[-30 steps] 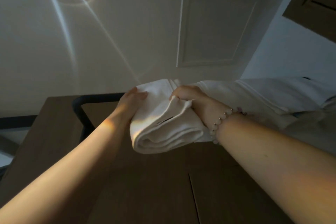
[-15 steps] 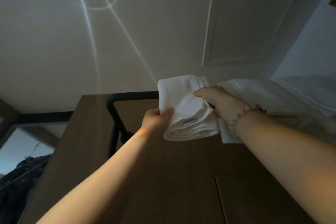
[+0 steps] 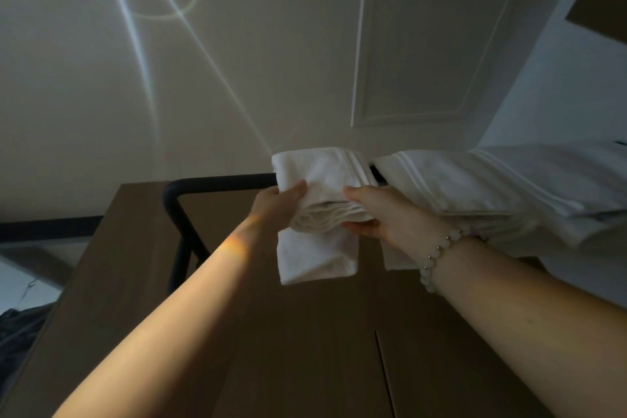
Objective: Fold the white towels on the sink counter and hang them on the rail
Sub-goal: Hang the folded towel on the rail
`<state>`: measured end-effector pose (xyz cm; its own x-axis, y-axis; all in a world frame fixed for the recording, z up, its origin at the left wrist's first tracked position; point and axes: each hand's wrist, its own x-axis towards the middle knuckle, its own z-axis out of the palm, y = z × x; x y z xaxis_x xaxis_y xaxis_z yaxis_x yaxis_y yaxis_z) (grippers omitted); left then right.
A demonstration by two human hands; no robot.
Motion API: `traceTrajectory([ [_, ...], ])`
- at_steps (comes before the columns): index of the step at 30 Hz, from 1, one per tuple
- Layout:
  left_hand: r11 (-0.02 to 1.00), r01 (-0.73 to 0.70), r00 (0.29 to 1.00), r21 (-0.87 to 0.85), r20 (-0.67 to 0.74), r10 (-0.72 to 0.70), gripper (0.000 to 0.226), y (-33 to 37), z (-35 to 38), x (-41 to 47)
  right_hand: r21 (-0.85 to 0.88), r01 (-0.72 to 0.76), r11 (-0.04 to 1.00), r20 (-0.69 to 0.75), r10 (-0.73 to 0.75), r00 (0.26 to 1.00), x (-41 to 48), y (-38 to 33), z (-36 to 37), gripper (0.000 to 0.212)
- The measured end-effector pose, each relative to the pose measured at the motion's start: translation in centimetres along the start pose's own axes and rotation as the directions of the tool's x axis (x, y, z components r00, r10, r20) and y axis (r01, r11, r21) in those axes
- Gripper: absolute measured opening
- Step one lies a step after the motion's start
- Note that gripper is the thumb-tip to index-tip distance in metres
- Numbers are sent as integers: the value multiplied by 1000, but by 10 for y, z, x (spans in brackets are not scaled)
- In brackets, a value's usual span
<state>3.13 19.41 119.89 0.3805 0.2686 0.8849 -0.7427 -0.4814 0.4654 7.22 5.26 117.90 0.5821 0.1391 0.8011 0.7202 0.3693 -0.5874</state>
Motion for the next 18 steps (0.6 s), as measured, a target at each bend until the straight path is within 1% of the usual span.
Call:
traceTrajectory([
  [2,998,62,996,-31,68,-60,62,-6,-3,-2,10,-18,1000,-5,18,1000,3,8,1,15],
  [3,994,97,989,-56,116,-90,70,-12,-5,-3,1,-25,1000,-13,25,1000,4,12,1,22],
  [4,987,139,980,-83,156,-124,71,-17,-6,-6,-26,-27,999,-27,27,999,4,17,1,31],
  [5,978,172,972,-119,180,-149,65,-22,-7,-8,-63,-30,998,-39,28,999,4,21,0,39],
  [7,966,202,963,-164,213,-165,48,-35,-9,-8,-107,-25,994,-35,21,999,4,28,-2,47],
  [8,964,201,963,-173,213,-162,45,-41,-8,-8,-98,-24,995,-11,23,1000,4,31,-4,47],
  [11,957,208,965,-202,205,-166,60,-52,-5,-10,-51,-37,998,53,40,998,1,36,-7,32],
  [12,957,200,966,-211,203,-157,64,-53,-4,-10,-60,-38,997,55,42,998,1,38,-8,32],
  [15,949,186,973,-256,179,-143,68,-54,-1,-7,-80,-20,997,50,24,998,7,44,-9,45],
  [18,979,117,992,-169,66,-107,64,-44,-1,-2,-51,41,998,88,-36,995,9,44,-10,51],
])
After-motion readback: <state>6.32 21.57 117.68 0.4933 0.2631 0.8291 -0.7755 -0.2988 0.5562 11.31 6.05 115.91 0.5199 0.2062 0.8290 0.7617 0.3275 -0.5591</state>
